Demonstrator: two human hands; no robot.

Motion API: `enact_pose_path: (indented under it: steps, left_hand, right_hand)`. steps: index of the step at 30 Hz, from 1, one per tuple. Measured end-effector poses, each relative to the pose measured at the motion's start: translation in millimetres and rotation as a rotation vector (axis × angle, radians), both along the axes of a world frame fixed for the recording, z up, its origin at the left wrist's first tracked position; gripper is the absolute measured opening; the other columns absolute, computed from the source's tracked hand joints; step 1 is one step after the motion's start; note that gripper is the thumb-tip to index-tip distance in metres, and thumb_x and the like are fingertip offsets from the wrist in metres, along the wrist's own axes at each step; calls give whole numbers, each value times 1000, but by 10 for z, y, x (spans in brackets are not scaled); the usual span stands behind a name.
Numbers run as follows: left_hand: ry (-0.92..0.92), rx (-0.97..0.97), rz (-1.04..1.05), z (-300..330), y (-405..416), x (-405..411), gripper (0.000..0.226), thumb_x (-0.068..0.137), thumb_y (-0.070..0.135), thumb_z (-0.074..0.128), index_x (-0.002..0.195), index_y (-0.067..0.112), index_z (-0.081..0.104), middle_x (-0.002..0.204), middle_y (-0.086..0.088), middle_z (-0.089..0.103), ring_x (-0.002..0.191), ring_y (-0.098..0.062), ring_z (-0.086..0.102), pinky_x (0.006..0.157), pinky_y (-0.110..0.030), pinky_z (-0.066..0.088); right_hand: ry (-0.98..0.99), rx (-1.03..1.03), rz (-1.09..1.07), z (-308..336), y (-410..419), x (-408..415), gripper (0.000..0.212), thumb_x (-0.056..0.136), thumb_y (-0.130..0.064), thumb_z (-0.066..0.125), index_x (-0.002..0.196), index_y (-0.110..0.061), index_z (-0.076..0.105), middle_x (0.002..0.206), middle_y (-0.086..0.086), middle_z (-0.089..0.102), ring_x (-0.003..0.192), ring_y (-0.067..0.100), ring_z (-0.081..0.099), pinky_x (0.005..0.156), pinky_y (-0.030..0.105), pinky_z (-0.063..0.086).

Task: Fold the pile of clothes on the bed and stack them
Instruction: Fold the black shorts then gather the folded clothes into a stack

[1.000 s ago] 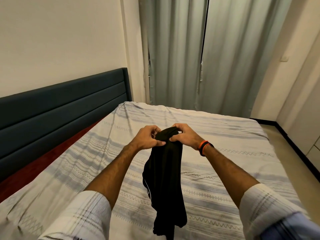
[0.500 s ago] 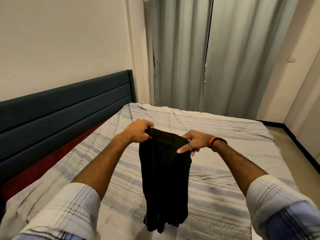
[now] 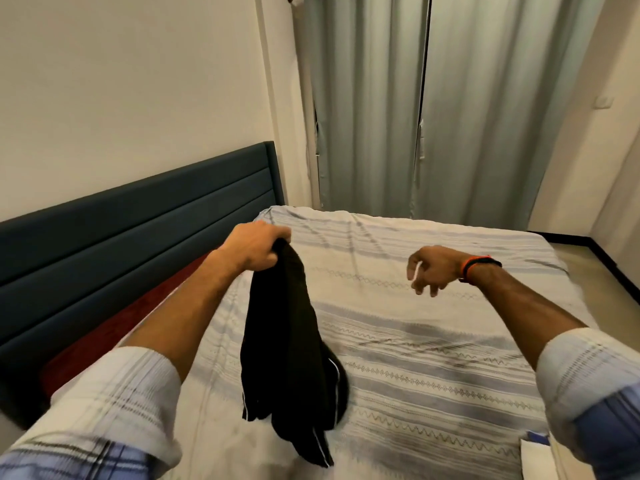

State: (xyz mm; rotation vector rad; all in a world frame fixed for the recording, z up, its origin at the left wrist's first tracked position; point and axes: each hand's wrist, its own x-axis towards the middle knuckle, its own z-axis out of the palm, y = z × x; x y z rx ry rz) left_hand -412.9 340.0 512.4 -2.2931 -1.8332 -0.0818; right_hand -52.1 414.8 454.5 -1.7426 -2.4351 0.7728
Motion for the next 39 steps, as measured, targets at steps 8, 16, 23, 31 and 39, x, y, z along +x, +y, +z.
enact_pose_path:
  steps: [8,16,23,31,39]
  left_hand:
    - [-78,27,-124,51,10,467,33,83,8,59,108,29,63,110,1,66,100,-21,59,84,-37,53]
    - [-168,-23,-119,42,-60,323,28,83,6,60,100,28,64,102,1,66,96,-18,59,78,-32,50]
    - [-360,36,-112,11,-63,266,31,82,3,58,101,27,65,101,4,64,95,-15,55,83,-33,48]
    - [-279,66,8,46,-27,26,23,83,10,60,90,32,56,92,6,58,89,-16,55,84,-39,50]
    - [58,-30,62,-212,15,-146,17,81,30,71,90,34,57,90,7,62,86,-14,58,81,-37,52]
  right_hand:
    - [504,5,218,-108,-246,-1101,54,81,-32,80,129,-20,56,123,-2,63,99,17,68,79,30,58]
    - [679,67,277,-126,-282,-1450,31,83,-23,78,108,-8,68,108,11,71,105,27,66,102,52,48]
    - [487,-59,285,-252,-222,-1411,33,89,-29,72,116,-11,66,112,7,70,106,25,65,101,45,49]
    - [175,-213,202,-635,-119,-724,18,87,-42,71,88,-24,71,95,-3,71,100,21,67,91,32,50]
    - [4,-41,127,-388,18,-257,29,87,-48,69,75,-22,66,79,-1,67,79,17,62,70,26,47]
